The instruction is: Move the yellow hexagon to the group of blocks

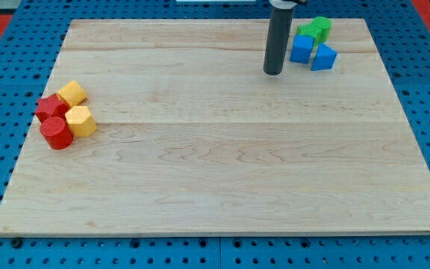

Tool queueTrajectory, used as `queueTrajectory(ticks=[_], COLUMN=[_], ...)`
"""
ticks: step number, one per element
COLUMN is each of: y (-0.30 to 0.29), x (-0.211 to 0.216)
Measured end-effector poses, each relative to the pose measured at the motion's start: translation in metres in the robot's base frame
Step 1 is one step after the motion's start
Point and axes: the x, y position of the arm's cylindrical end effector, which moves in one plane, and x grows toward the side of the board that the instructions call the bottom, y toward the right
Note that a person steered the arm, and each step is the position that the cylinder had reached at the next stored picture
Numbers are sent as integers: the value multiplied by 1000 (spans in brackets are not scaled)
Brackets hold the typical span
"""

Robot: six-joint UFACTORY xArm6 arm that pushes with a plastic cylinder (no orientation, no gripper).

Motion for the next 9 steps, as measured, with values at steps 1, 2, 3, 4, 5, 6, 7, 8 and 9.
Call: queueTrajectory(ticks=[1, 2, 3, 4, 5, 6, 7, 8, 9], y=[-22, -103, -246, -361, -364, -319, -283, -286, -241], x=[126, 223, 238, 216, 167, 137, 107, 68, 67])
